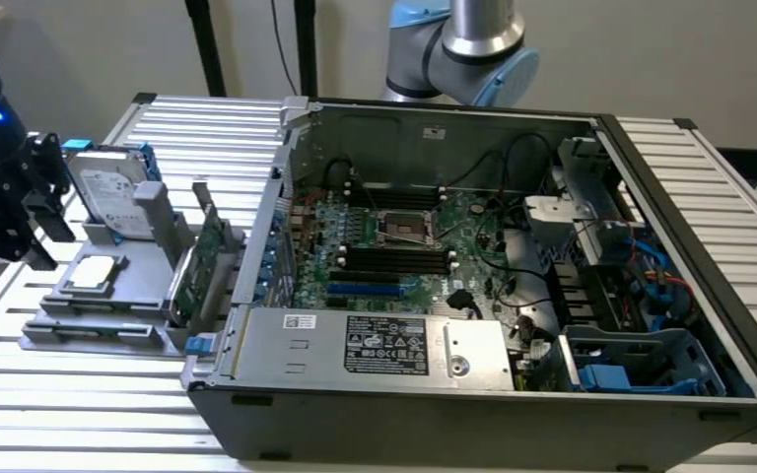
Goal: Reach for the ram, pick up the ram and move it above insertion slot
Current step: 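Pick up the ram and move it above insertion slot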
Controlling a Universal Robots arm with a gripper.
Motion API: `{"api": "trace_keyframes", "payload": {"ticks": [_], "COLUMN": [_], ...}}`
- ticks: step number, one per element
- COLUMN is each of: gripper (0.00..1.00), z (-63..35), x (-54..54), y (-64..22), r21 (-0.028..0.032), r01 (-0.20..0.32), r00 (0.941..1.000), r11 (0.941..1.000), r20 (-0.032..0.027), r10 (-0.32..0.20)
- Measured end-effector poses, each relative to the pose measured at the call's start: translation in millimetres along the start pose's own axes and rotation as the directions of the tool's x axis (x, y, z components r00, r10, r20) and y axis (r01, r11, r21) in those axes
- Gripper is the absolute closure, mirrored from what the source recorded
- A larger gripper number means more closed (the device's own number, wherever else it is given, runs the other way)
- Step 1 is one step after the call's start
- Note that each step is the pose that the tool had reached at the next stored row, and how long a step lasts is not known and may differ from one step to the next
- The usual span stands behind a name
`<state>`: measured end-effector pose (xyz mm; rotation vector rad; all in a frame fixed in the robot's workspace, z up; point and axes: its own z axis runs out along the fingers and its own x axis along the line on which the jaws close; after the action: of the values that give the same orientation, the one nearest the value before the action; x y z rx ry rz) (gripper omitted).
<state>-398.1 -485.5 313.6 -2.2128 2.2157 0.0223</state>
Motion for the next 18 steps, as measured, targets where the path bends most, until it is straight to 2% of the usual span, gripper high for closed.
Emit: {"api": "trace_keyframes", "payload": {"ticks": [18], "gripper": [0.58], "z": [32.6], "x": [4.0], "y": [1.1], "r21": [-0.0003], "r01": [0.008], "r00": [1.0], "r11": [1.0], "r20": [-0.0001], "r10": [-0.008]}}
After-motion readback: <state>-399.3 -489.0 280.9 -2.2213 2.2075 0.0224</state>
